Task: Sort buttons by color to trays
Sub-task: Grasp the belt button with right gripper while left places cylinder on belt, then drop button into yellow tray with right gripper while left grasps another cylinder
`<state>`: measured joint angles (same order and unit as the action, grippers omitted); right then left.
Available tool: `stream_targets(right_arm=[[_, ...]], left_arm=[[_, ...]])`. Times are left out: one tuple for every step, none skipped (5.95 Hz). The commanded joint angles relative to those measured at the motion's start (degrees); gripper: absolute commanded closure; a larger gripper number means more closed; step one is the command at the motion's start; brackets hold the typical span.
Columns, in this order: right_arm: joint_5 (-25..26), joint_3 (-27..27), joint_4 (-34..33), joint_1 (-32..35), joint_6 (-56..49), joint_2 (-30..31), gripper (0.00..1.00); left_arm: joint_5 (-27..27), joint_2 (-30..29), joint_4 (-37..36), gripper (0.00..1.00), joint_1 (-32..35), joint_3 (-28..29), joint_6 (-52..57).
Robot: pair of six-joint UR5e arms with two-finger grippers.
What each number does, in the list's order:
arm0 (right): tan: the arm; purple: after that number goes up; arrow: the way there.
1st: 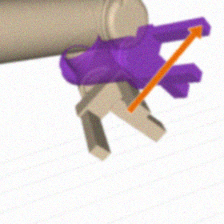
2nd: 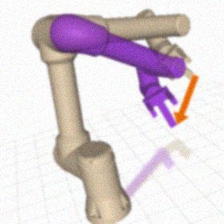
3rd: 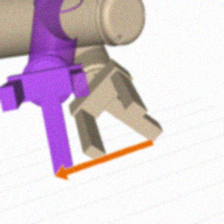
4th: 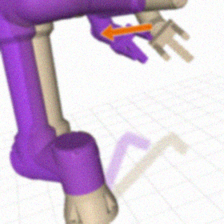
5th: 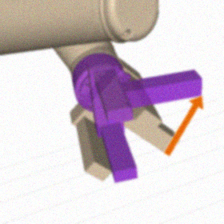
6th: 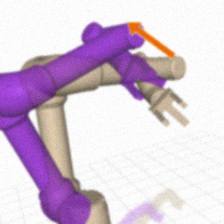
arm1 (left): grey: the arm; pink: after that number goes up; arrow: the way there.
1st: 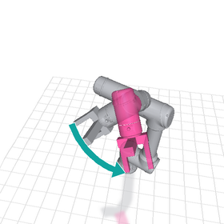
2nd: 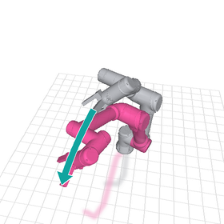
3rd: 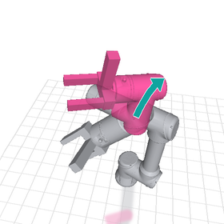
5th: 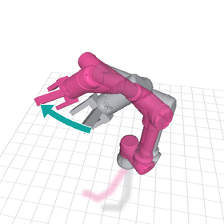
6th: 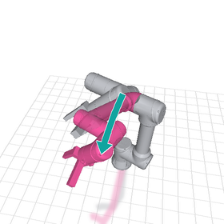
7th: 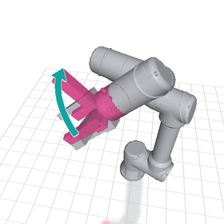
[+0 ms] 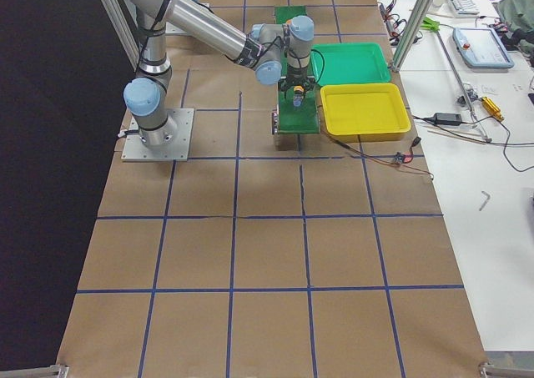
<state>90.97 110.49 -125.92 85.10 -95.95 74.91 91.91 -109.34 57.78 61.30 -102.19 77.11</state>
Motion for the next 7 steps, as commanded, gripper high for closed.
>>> stream_targets(right_arm=[[3.07,-0.27,0.06,-2.21,-3.8,0.23,0.95],[3.24,-1.06,0.32,-3.96,-3.98,2.06,0.95],[5.07,-2.55,1.54,-4.5,-4.16,4.52,0.95],[4.83,-6.22,1.73,-4.42,-4.24,4.45,0.95],[2.22,-15.22,6.6,-4.24,-3.2,2.45,0.94],[0.28,-25.57,10.83,-4.07,-3.1,-4.35,0.93],[-1.48,-34.55,12.35,-3.81,-3.1,-12.08,0.93]], left_arm=[[0.2,-2.01,-1.54,0.02,-6.26,-0.64,-7.13],[0.2,-3.06,-1.62,0.02,-7.24,-1.51,-10.8],[0.2,-4.29,-1.8,0.03,-7.07,-1.96,-22.41],[0.03,-5.96,-2.06,0.04,-7.07,-1.53,-25.22],[-0.32,-7.54,-2.85,0.14,-7.07,-0.91,-25.6],[-0.41,-7.64,-2.51,0.48,-7.07,-0.82,-25.52],[-0.33,-7.12,-2.24,0.84,-6.9,-0.65,-25.51]])
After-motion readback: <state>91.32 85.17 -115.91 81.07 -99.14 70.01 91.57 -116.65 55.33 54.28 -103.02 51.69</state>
